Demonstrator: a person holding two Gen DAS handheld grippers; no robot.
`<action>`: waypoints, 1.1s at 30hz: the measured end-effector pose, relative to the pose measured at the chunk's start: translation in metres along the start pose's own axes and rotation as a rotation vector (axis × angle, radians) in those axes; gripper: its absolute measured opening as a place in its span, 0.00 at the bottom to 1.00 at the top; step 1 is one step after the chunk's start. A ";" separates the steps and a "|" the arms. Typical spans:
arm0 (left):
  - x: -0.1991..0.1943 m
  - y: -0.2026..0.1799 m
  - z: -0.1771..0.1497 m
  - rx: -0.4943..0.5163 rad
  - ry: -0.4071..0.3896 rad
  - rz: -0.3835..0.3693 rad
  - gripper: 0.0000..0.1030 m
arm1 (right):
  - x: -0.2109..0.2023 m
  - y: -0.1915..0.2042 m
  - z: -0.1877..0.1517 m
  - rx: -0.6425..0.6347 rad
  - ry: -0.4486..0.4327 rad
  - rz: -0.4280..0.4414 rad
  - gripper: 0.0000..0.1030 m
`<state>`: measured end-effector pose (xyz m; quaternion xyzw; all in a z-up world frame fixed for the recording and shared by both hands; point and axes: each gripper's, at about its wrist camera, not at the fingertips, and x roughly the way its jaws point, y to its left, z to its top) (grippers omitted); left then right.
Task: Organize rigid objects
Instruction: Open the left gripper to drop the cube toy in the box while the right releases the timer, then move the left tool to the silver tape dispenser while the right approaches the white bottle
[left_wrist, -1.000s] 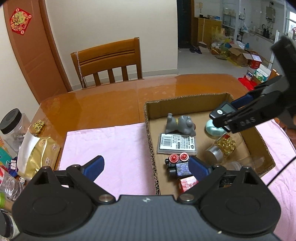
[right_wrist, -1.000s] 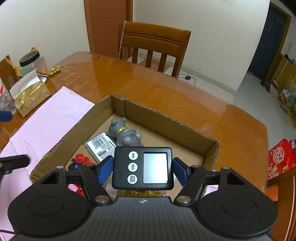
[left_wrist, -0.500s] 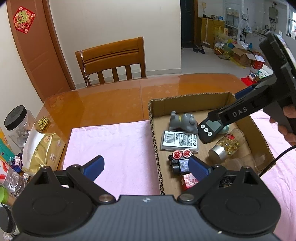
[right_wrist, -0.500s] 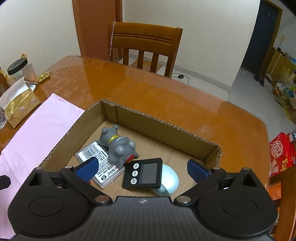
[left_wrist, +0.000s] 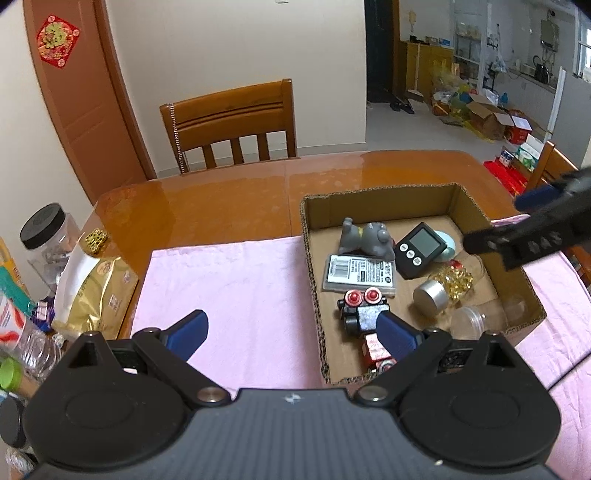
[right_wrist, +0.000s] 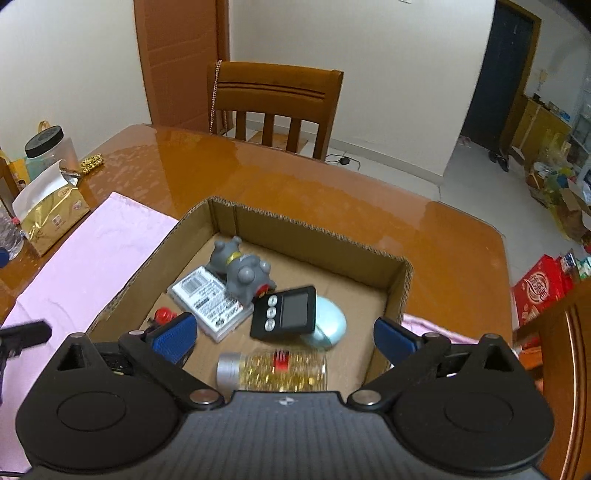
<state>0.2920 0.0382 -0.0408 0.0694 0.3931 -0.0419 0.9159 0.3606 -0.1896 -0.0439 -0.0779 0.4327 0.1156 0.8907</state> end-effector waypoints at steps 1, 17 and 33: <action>0.000 0.000 -0.004 -0.004 0.002 0.000 0.95 | -0.004 0.001 -0.006 0.010 -0.002 -0.005 1.00; 0.005 0.006 -0.053 -0.032 0.078 -0.018 0.95 | -0.003 0.055 -0.102 0.119 0.066 -0.075 1.00; 0.020 -0.018 -0.068 0.079 0.097 -0.147 0.95 | -0.011 0.033 -0.168 0.238 0.172 -0.185 1.00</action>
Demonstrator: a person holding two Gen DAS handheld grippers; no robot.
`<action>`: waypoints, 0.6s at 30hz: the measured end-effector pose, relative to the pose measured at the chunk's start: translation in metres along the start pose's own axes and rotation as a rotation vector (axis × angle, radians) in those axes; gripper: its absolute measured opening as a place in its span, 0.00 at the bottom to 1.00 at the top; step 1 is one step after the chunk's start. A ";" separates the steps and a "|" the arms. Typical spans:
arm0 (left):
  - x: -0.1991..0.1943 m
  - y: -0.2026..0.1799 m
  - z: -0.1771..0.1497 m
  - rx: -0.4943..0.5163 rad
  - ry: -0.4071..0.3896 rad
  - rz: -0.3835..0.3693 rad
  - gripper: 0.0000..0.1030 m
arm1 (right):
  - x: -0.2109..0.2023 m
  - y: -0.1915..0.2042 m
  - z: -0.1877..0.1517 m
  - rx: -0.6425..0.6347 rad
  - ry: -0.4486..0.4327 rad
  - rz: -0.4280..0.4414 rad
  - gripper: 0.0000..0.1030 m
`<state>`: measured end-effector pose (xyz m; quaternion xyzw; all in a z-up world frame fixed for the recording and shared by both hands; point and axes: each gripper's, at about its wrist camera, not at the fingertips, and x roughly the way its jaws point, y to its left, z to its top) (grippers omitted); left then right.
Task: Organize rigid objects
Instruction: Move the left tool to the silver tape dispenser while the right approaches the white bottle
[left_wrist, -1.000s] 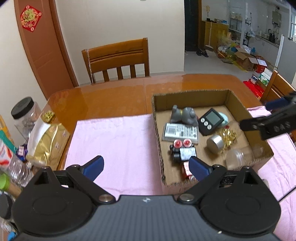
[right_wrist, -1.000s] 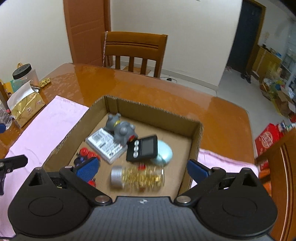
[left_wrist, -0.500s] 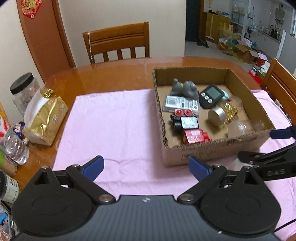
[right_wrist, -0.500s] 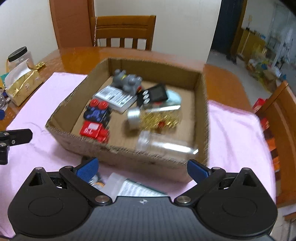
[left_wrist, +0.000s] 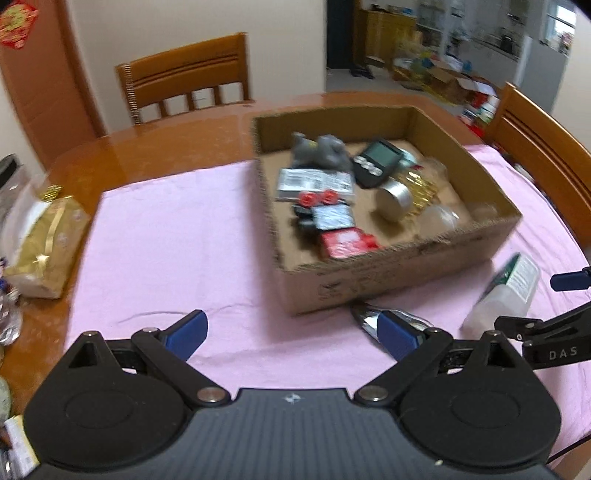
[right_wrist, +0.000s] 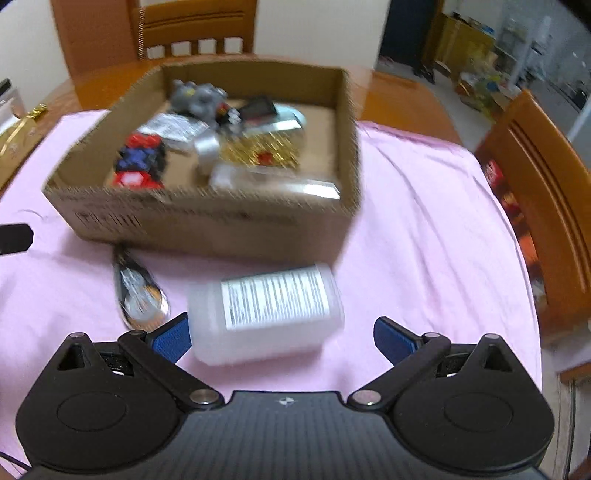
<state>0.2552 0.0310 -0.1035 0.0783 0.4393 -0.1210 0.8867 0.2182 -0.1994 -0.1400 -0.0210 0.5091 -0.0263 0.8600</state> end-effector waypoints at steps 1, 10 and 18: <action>0.003 -0.004 -0.001 0.014 -0.002 -0.018 0.95 | 0.001 -0.004 -0.006 0.010 0.003 0.001 1.00; 0.041 -0.037 -0.019 0.097 0.038 -0.133 0.95 | 0.011 -0.017 -0.043 0.035 0.049 0.011 1.00; 0.062 -0.037 -0.034 0.140 0.106 -0.073 0.96 | 0.015 -0.022 -0.058 0.045 0.063 0.018 1.00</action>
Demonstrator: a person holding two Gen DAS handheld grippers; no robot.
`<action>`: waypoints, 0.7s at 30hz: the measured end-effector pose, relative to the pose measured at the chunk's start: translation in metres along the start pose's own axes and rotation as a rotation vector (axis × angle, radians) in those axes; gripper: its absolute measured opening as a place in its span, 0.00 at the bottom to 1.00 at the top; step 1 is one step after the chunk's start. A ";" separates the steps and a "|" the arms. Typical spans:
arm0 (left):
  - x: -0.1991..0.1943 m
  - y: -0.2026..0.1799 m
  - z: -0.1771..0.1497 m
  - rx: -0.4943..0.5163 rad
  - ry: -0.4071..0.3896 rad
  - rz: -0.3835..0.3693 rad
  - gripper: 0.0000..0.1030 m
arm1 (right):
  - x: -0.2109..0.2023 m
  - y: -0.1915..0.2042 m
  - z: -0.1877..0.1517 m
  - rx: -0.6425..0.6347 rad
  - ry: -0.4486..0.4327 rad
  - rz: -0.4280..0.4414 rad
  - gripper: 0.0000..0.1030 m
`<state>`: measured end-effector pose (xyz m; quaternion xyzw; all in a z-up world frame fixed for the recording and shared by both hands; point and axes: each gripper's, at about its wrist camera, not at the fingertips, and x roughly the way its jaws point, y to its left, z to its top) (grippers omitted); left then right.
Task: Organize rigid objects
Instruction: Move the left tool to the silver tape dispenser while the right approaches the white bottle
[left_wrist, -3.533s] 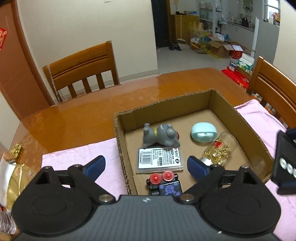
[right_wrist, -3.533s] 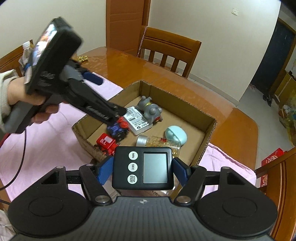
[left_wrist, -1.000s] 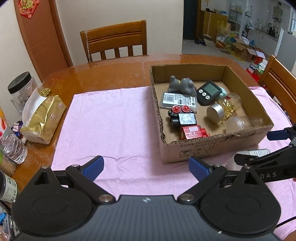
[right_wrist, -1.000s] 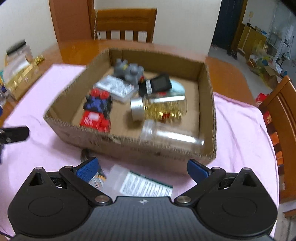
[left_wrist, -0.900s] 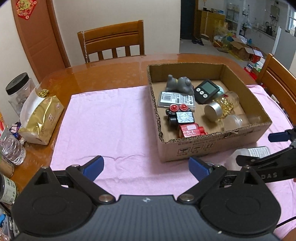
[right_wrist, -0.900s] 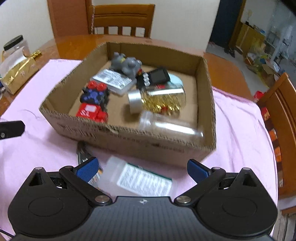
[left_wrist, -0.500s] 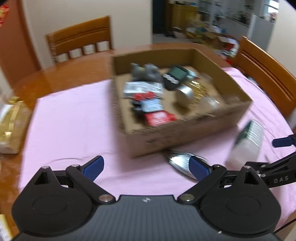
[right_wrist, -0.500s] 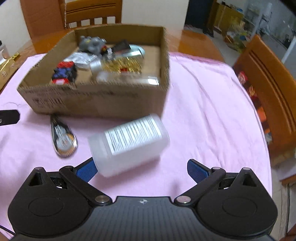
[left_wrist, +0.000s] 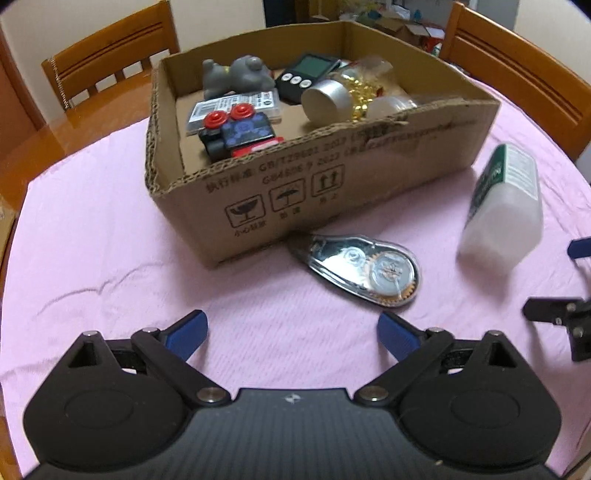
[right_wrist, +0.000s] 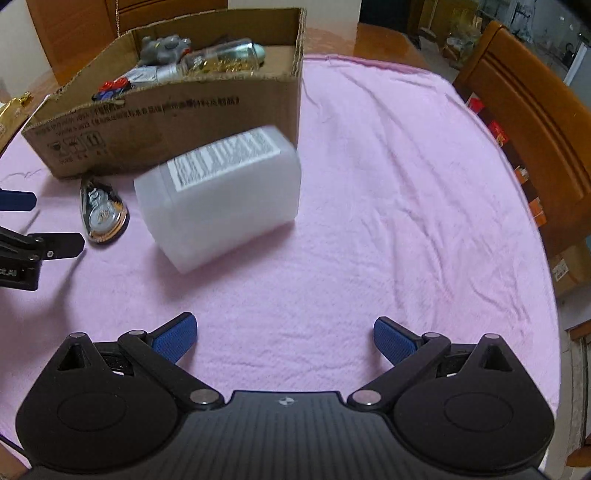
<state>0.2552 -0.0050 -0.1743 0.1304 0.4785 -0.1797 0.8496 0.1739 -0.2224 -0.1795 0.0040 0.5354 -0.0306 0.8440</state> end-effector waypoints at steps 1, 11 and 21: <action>0.002 0.000 0.002 -0.008 0.004 -0.007 0.96 | 0.001 0.001 -0.001 -0.010 -0.008 0.003 1.00; 0.015 -0.025 0.018 0.050 -0.056 -0.060 0.99 | 0.000 0.000 0.000 -0.035 -0.016 0.017 1.00; 0.019 -0.029 0.024 0.100 -0.110 -0.119 0.96 | -0.001 0.000 0.000 -0.036 -0.022 0.017 1.00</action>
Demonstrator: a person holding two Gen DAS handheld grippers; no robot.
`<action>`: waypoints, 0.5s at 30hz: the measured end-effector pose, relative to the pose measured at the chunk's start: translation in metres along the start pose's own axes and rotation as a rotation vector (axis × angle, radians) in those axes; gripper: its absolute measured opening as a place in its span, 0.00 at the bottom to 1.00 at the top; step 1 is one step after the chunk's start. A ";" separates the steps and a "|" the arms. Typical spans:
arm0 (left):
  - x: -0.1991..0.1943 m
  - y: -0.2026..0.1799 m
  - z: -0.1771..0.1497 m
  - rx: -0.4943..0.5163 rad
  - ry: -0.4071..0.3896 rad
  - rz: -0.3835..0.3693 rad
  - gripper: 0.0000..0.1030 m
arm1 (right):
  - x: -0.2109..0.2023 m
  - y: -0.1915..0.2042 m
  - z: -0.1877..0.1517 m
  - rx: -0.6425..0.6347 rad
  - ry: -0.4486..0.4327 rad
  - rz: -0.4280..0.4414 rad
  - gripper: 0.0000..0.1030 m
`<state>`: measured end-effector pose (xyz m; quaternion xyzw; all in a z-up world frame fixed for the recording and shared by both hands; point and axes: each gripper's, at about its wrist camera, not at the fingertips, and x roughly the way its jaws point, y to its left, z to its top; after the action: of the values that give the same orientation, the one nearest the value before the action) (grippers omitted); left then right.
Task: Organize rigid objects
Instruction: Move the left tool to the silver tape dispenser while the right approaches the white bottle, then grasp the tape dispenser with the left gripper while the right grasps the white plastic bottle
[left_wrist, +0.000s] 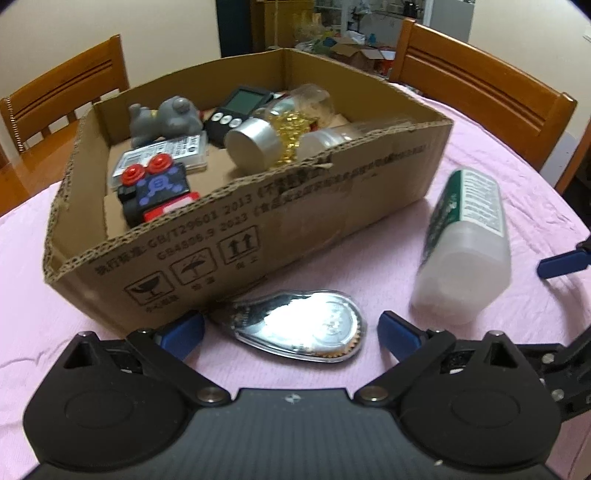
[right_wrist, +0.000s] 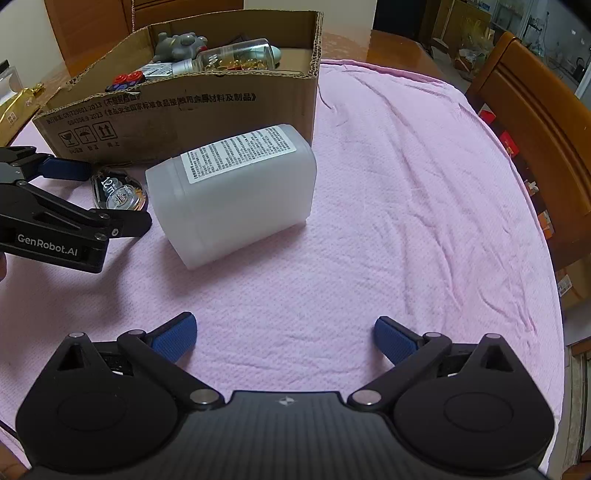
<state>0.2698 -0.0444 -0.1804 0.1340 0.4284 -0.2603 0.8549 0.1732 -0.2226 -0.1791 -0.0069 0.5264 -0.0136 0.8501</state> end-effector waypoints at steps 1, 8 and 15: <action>0.000 -0.002 0.000 0.011 0.003 -0.007 0.95 | 0.000 0.000 0.000 -0.001 -0.002 0.000 1.00; -0.003 -0.007 -0.004 0.046 0.006 -0.027 0.95 | -0.001 0.000 -0.001 -0.004 -0.001 0.002 1.00; -0.003 -0.008 -0.001 0.037 -0.005 -0.018 0.87 | -0.002 0.000 -0.003 -0.006 -0.017 0.003 1.00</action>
<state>0.2630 -0.0500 -0.1781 0.1450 0.4225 -0.2764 0.8509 0.1698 -0.2225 -0.1789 -0.0088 0.5193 -0.0105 0.8545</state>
